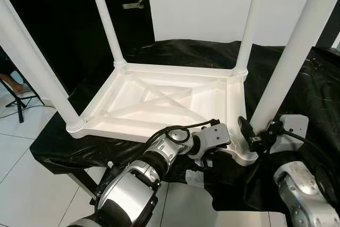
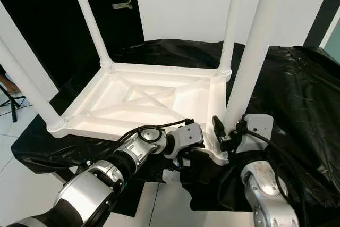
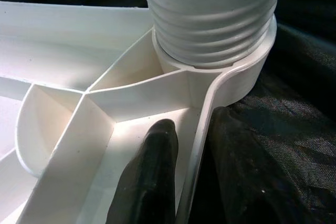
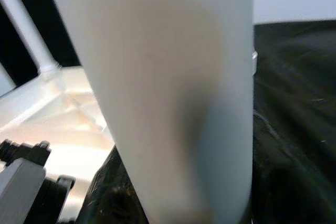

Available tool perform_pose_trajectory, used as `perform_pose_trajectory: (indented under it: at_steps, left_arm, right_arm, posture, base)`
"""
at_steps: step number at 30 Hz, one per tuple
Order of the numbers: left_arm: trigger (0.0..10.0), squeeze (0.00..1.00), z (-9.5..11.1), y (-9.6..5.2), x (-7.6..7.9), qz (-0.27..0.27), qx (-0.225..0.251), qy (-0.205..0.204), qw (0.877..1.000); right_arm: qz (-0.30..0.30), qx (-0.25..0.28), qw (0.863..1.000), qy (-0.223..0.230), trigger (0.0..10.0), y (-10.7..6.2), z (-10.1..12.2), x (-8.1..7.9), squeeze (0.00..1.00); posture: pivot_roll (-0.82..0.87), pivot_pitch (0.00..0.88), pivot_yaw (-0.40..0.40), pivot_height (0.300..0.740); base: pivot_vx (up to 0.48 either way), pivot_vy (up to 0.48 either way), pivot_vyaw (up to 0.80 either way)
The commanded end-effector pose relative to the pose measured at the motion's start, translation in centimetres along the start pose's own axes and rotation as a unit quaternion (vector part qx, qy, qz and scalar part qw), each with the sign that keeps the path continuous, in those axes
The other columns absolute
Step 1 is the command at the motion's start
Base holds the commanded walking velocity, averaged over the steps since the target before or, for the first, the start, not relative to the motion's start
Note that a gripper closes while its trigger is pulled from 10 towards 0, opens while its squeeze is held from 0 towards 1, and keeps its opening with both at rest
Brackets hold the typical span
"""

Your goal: Building children table

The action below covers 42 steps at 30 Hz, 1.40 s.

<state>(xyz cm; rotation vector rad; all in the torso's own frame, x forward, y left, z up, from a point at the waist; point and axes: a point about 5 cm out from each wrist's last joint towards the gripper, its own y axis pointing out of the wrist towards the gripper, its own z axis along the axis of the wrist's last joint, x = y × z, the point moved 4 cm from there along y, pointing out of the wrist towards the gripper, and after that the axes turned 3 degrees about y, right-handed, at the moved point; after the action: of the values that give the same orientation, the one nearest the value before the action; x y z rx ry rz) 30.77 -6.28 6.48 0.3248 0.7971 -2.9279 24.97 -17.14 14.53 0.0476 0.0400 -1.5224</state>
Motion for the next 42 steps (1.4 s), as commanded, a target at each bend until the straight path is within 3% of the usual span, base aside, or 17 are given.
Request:
perform_pose_trajectory:
  at_steps: [1, 7, 12, 13, 16, 17, 23, 24, 25, 29, 34, 37, 38, 40, 42]
  left_arm:
    - [10.0, 0.0, -5.2, -0.8, -1.1, 0.166, -0.091, -0.053, 0.981]
    - [10.0, 0.0, -5.9, -1.3, -1.0, 0.166, -0.097, -0.054, 0.98]
    - [10.0, 0.0, -6.5, -1.9, -1.1, 0.168, -0.105, -0.052, 0.979]
    - [10.0, 0.0, -6.6, -2.1, -1.4, 0.171, -0.107, -0.051, 0.978]
    - [10.0, 0.0, -6.5, -2.1, -1.5, 0.173, -0.107, -0.051, 0.978]
    - [10.0, 0.0, -6.5, -2.1, -1.5, 0.174, -0.107, -0.051, 0.978]
    - [10.0, 0.0, -6.4, -2.0, -1.5, 0.174, -0.105, -0.051, 0.978]
    - [10.0, 0.0, -6.3, -1.9, -1.4, 0.174, -0.103, -0.052, 0.978]
    - [10.0, 0.0, -6.1, -1.7, -1.3, 0.173, -0.1, -0.052, 0.978]
    - [10.0, 0.0, -5.8, -1.3, -1.1, 0.17, -0.095, -0.053, 0.979]
    - [10.0, 0.0, -5.6, -1.0, -0.9, 0.17, -0.092, -0.054, 0.98]
    - [10.0, 0.0, -5.5, -0.9, -0.8, 0.169, -0.091, -0.055, 0.98]
    - [10.0, 0.0, -5.5, -0.8, -0.7, 0.167, -0.091, -0.055, 0.98]
    - [10.0, 0.0, -5.5, -0.7, -0.6, 0.163, -0.092, -0.052, 0.981]
    - [10.0, 0.0, -5.5, -0.7, -0.6, 0.163, -0.091, -0.052, 0.981]
  right_arm:
    - [-0.027, -0.088, 0.995, 0.03, 10.0, -1.0, -4.6, 0.2, 0.0]
    - [-0.073, -0.021, 0.997, 0.009, 10.0, -2.1, -3.1, 1.0, 0.0]
    - [-0.078, 0.012, 0.997, -0.002, 10.0, -1.8, -2.4, 0.6, 0.0]
    - [-0.079, 0.014, 0.997, -0.003, 10.0, -1.7, -2.5, 0.7, 0.21]
    - [-0.081, 0.016, 0.997, -0.003, 10.0, -1.7, -2.5, 0.7, 0.21]
    - [-0.081, 0.018, 0.997, -0.002, 10.0, -1.6, -2.5, 0.8, 1.0]
    - [-0.063, 0.024, 0.998, -0.006, 10.0, -1.3, -2.3, 0.4, 1.0]
    - [-0.056, 0.033, 0.998, -0.013, 10.0, -1.3, -2.0, 0.4, 0.22]
    - [-0.038, 0.043, 0.998, -0.022, 10.0, -1.3, -1.4, 0.0, 0.0]
    - [0.006, 0.067, 0.996, -0.05, 10.0, -1.3, -0.1, -0.7, 0.0]
    - [0.034, 0.078, 0.992, -0.093, 10.0, -1.1, 0.4, -0.2, 0.0]
    - [0.058, 0.062, 0.992, -0.088, 10.0, -0.5, 0.0, -0.3, 0.0]
    - [0.082, 0.051, 0.992, -0.084, 8.9, -0.3, -0.4, -0.6, 0.0]
    - [0.129, 0.022, 0.989, -0.071, 0.0, -0.2, -1.3, -1.6, 0.0]
    - [0.14, 0.015, 0.988, -0.07, 0.0, -0.3, -1.5, -1.8, 0.0]
  posture:
    - [0.05, 0.0, 0.122, 0.74]
    - [0.08, 0.0, 0.14, 0.74]
    - [0.08, 0.0, 0.147, 0.74]
    - [0.08, 0.0, 0.145, 0.74]
    - [0.08, 0.0, 0.145, 0.74]
    - [0.08, 0.0, 0.144, 0.74]
    - [0.07, 0.0, 0.139, 0.74]
    - [0.06, 0.0, 0.137, 0.74]
    - [0.05, 0.0, 0.132, 0.74]
    - [0.04, 0.0, 0.125, 0.74]
    - [0.03, 0.0, 0.116, 0.74]
    - [0.03, 0.0, 0.117, 0.74]
    - [0.03, 0.0, 0.116, 0.74]
    - [0.03, 0.0, 0.116, 0.74]
    - [0.03, 0.0, 0.115, 0.74]
  base:
    - [0.0, 0.0, 0.0]
    - [0.0, 0.0, 0.0]
    - [0.0, 0.0, 0.0]
    - [0.0, 0.0, 0.0]
    - [0.0, 0.0, 0.0]
    - [0.0, 0.0, 0.0]
    - [0.0, 0.0, 0.0]
    - [0.0, 0.0, 0.0]
    - [0.0, 0.0, 0.0]
    - [0.0, 0.0, 0.0]
    - [0.0, 0.0, 0.0]
    - [0.0, 0.0, 0.0]
    - [0.0, 0.0, 0.0]
    - [0.0, 0.0, 0.0]
    - [0.0, 0.0, 0.0]
